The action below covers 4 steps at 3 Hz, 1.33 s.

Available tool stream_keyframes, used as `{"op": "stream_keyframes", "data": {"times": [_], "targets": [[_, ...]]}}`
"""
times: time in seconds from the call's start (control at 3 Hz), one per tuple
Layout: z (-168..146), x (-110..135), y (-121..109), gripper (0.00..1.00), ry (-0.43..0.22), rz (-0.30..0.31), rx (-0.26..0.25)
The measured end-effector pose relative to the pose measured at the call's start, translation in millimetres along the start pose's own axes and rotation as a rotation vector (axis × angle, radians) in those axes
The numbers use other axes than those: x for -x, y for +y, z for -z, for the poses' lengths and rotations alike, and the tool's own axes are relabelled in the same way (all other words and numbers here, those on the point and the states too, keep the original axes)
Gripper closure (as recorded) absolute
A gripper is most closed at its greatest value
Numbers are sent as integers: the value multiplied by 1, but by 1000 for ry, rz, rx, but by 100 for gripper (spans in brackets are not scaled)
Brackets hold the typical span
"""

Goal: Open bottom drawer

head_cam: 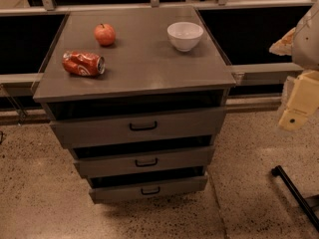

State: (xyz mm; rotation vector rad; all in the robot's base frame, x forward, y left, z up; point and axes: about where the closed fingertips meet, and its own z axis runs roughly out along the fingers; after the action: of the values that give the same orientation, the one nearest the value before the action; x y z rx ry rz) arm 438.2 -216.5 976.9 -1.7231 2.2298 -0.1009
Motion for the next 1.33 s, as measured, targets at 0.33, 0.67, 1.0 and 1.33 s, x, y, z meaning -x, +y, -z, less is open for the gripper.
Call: {"op": "stream_keyframes", "data": {"times": [0.33,0.67,1.0,1.33], "targets": [[0,0,0,0,0,0,0],[-8,-3,-3,0,12,-16,-14],[-62,-15,8,0,-49,-36,43],[-147,-35,43,0,-193,-82,140]]}}
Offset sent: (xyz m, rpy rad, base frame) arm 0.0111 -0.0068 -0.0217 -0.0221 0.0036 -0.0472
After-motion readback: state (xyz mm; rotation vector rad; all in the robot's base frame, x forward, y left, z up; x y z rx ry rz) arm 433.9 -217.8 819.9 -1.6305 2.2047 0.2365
